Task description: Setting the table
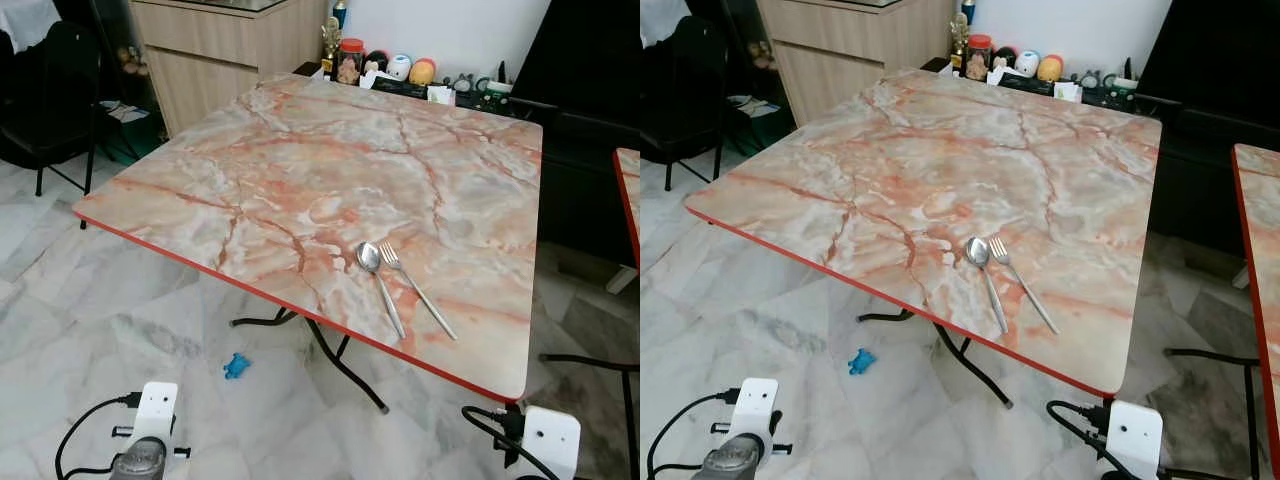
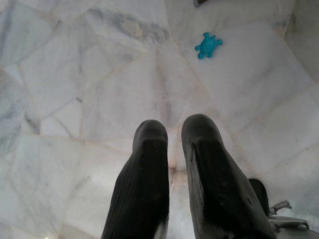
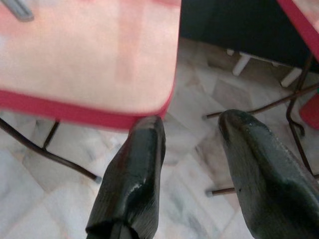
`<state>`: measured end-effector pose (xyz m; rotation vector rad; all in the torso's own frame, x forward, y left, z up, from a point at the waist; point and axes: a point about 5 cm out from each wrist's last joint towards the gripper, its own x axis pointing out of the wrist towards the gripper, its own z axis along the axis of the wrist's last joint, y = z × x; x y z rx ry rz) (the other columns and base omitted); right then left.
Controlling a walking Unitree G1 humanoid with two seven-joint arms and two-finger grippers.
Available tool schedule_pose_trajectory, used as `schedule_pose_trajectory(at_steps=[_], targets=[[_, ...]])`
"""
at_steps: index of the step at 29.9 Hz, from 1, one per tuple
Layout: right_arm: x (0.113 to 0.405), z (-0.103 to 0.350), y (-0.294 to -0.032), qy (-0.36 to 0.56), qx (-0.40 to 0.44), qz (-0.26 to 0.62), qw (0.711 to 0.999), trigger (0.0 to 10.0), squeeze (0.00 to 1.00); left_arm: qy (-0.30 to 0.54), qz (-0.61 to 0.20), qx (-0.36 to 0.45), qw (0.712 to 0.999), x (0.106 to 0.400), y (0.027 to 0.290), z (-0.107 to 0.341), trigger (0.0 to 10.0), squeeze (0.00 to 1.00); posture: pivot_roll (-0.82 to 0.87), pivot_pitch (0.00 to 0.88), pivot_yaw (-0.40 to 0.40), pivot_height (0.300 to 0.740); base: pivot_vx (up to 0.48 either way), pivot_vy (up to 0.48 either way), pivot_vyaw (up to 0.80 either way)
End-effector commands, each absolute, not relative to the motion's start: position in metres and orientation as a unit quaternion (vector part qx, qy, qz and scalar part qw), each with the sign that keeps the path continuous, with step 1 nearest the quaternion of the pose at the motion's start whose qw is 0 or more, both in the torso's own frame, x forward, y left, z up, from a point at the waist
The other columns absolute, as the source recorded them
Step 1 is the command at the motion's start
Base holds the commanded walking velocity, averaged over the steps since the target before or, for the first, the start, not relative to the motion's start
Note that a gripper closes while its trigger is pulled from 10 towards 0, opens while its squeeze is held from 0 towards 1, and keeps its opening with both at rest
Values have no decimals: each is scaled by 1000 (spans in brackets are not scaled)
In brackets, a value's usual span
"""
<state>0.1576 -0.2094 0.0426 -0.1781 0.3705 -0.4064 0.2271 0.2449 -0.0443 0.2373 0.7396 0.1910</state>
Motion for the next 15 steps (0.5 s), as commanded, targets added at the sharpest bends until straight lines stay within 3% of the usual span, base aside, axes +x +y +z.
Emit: schedule_pose_trajectory(at_steps=[1,6,9,11,15], targets=[[181,87,-201,82,-82,-179,977,10000,0,362,93,120,920,227,245,-45,10000,0,55,0,-22,740,0,0,0],[234,145,-192,-21,-59,-112,992,10000,0,360,97,120,920,229,245,-43,10000,0,57,0,-18,740,0,0,0],[247,155,-189,-37,-42,-93,994,10000,0,359,98,118,921,229,245,-43,10000,0,62,0,-18,740,0,0,0],[271,169,-183,-62,-8,-60,996,10000,0,356,99,114,922,230,243,-43,10000,0,89,0,-31,740,0,0,0],[279,173,-177,-57,28,-48,997,10000,0,354,100,109,924,231,241,-43,10000,0,100,0,-40,740,0,0,0]])
